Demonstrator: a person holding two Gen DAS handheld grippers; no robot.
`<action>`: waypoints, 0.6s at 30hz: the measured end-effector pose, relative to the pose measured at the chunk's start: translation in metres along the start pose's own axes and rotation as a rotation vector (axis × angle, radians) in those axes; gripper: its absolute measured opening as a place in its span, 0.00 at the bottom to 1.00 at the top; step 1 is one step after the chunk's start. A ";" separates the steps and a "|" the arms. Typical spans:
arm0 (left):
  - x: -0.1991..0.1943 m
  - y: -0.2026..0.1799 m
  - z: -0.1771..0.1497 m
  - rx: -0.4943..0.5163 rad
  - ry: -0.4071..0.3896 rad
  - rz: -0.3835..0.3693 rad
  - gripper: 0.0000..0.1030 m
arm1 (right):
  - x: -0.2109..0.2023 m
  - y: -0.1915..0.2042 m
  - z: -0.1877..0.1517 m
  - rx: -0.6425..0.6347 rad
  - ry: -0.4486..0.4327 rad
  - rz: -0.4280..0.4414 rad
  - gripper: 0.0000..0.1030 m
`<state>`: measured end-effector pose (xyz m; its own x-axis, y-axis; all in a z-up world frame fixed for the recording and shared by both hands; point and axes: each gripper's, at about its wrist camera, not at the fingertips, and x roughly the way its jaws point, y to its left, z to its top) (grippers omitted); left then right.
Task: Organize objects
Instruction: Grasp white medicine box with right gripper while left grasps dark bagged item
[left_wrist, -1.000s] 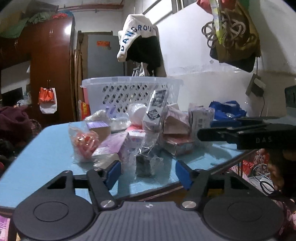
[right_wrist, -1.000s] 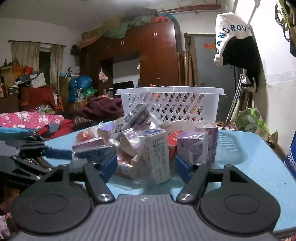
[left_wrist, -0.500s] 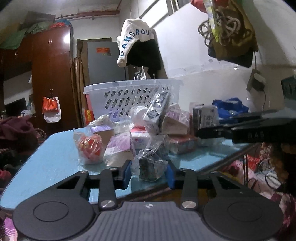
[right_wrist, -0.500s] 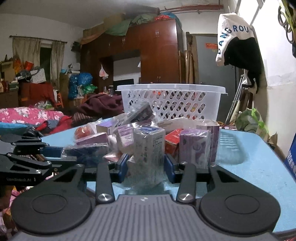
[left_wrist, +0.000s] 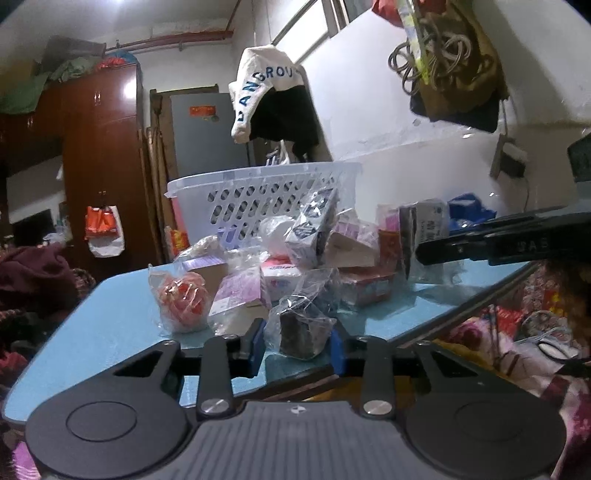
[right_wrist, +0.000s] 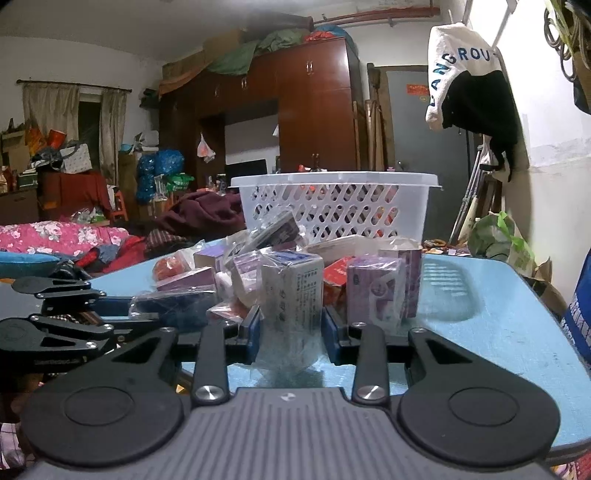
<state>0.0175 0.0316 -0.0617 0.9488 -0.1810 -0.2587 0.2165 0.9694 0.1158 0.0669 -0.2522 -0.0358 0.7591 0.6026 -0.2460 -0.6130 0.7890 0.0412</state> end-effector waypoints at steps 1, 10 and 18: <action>-0.002 0.001 0.000 -0.008 -0.008 -0.010 0.38 | -0.001 0.000 0.001 0.001 -0.001 0.000 0.36; -0.018 0.007 0.010 -0.031 -0.087 -0.008 0.38 | -0.015 0.003 0.008 -0.010 -0.048 0.007 0.36; -0.028 0.028 0.024 -0.077 -0.150 0.018 0.38 | -0.025 -0.006 0.022 0.005 -0.104 0.009 0.36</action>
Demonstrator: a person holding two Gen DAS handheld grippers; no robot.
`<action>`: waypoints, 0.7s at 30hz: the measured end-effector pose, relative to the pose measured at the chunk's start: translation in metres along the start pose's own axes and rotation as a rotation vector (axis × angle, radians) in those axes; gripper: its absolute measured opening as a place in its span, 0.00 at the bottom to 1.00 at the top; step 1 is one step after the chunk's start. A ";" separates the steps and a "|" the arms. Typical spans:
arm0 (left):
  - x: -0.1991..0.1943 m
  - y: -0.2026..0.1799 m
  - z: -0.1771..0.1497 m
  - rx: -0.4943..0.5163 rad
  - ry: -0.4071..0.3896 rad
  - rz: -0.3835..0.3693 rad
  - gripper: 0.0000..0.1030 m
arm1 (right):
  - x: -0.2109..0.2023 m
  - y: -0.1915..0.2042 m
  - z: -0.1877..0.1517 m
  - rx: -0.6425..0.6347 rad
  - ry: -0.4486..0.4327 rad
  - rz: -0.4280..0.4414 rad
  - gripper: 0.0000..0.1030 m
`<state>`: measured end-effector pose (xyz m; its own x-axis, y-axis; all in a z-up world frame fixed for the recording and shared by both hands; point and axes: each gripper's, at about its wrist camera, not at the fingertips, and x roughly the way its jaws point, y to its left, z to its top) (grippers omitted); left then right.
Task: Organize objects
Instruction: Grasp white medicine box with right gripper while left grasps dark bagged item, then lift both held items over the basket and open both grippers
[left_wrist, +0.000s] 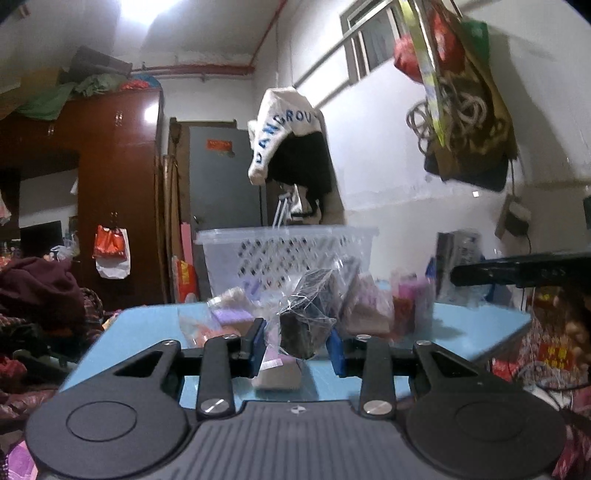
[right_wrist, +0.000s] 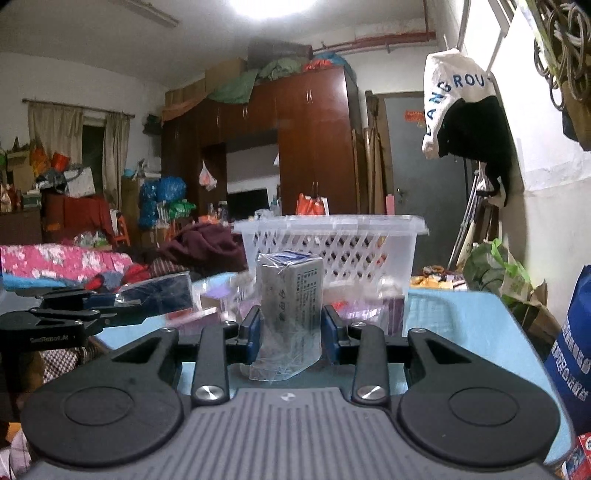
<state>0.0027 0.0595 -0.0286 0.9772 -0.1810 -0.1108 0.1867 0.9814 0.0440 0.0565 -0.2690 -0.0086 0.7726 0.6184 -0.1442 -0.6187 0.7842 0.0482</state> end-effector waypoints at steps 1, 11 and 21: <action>0.001 0.003 0.006 -0.009 -0.013 -0.001 0.38 | 0.000 -0.001 0.005 -0.004 -0.014 -0.002 0.36; 0.099 0.031 0.113 -0.107 -0.085 -0.015 0.38 | 0.083 -0.030 0.095 -0.038 -0.090 -0.039 0.36; 0.210 0.035 0.138 -0.084 0.080 0.064 0.53 | 0.186 -0.044 0.113 -0.100 0.070 -0.108 0.40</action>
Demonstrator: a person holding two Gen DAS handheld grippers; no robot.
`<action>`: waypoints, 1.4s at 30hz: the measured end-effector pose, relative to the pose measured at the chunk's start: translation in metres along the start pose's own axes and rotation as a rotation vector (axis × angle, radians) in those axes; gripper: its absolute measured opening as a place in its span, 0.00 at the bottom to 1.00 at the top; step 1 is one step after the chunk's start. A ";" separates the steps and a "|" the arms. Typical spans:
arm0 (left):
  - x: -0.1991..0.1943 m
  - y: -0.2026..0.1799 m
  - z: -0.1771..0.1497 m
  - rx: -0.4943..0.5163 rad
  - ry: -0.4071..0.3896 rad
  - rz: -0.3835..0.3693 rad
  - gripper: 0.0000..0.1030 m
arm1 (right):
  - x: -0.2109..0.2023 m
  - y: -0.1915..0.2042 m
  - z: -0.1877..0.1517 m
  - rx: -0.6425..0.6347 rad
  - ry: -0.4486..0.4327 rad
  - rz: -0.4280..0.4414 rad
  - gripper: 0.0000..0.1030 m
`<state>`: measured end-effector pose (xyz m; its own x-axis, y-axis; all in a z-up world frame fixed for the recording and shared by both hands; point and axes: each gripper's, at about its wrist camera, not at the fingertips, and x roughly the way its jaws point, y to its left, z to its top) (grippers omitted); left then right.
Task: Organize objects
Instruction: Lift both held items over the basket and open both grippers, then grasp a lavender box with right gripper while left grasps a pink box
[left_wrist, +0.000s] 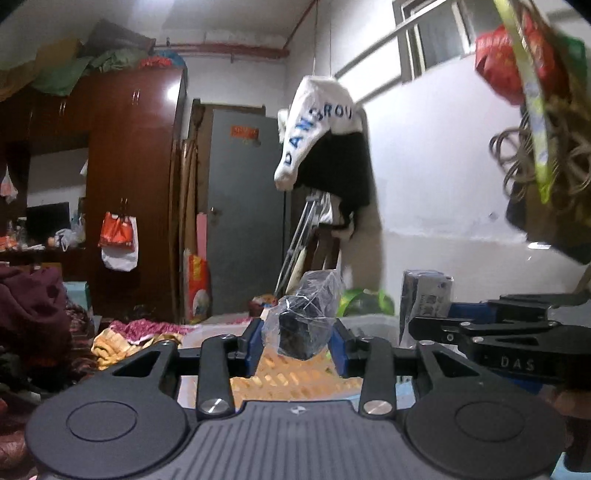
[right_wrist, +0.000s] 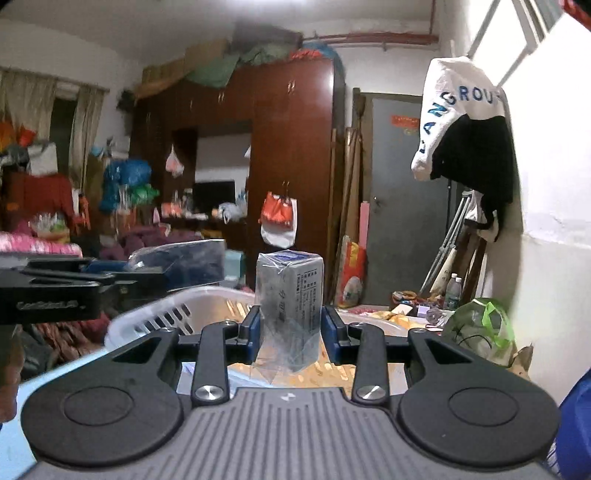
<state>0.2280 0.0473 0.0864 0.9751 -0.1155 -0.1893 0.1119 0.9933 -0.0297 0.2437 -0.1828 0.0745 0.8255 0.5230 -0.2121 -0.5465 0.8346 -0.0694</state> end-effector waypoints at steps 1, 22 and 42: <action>0.010 -0.001 -0.001 0.005 0.026 0.022 0.60 | 0.002 -0.002 -0.001 0.012 0.018 0.014 0.52; -0.141 0.008 -0.153 0.007 0.064 -0.005 0.73 | -0.122 0.008 -0.126 0.107 -0.015 -0.006 0.82; -0.121 -0.007 -0.166 0.017 0.129 0.000 0.45 | -0.106 0.021 -0.142 0.062 0.053 -0.035 0.49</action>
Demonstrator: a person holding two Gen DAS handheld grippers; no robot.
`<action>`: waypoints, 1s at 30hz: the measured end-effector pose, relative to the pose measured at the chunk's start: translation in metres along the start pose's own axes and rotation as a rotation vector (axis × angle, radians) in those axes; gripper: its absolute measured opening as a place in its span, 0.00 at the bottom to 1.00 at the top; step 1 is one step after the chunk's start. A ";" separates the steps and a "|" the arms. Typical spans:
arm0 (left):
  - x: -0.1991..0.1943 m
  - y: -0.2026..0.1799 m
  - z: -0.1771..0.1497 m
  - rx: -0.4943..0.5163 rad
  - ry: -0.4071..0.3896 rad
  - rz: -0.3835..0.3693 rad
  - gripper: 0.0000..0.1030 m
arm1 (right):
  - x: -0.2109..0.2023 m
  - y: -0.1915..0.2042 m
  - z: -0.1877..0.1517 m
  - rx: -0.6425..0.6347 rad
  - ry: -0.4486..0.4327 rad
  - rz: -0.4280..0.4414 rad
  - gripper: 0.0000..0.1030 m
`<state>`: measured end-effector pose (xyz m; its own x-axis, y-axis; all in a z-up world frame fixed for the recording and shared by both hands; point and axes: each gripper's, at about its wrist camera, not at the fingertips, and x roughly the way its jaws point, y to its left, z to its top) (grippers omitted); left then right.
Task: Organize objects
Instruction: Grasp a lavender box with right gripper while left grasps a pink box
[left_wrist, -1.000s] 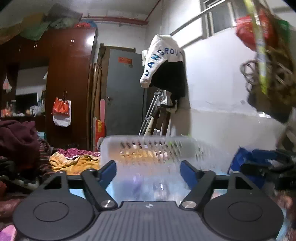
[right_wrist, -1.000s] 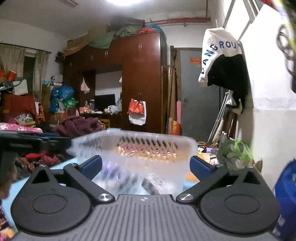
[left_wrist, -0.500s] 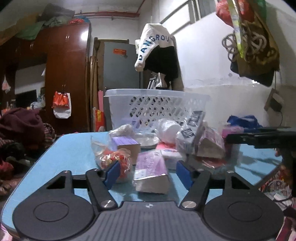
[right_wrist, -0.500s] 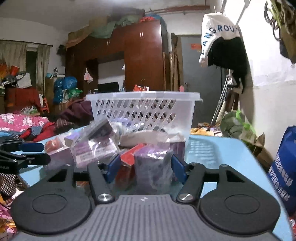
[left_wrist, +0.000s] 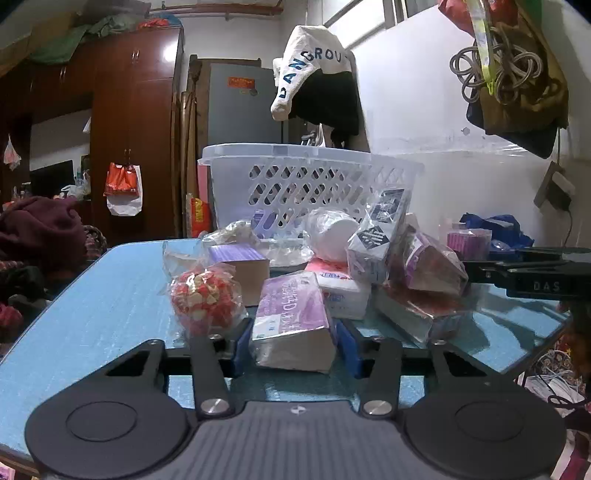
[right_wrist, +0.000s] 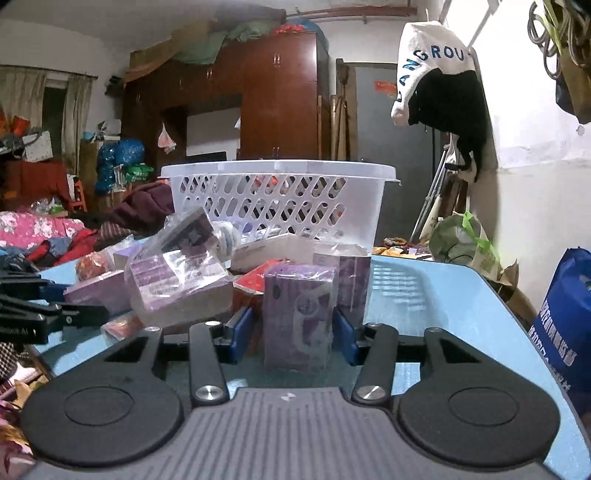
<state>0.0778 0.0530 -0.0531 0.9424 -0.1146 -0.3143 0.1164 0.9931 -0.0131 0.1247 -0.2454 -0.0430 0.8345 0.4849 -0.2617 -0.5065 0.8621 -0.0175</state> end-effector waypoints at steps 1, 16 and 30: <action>-0.001 0.000 -0.001 0.000 -0.004 0.001 0.45 | -0.001 0.000 -0.001 0.001 -0.003 -0.003 0.45; -0.011 -0.007 -0.006 0.048 -0.066 -0.017 0.44 | -0.019 -0.012 -0.006 0.044 -0.017 -0.010 0.44; -0.012 -0.009 -0.010 0.054 -0.087 0.003 0.44 | -0.030 -0.018 -0.011 0.013 0.003 -0.021 0.44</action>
<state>0.0624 0.0460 -0.0583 0.9661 -0.1157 -0.2310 0.1281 0.9910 0.0395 0.1067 -0.2766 -0.0454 0.8441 0.4663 -0.2646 -0.4860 0.8739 -0.0105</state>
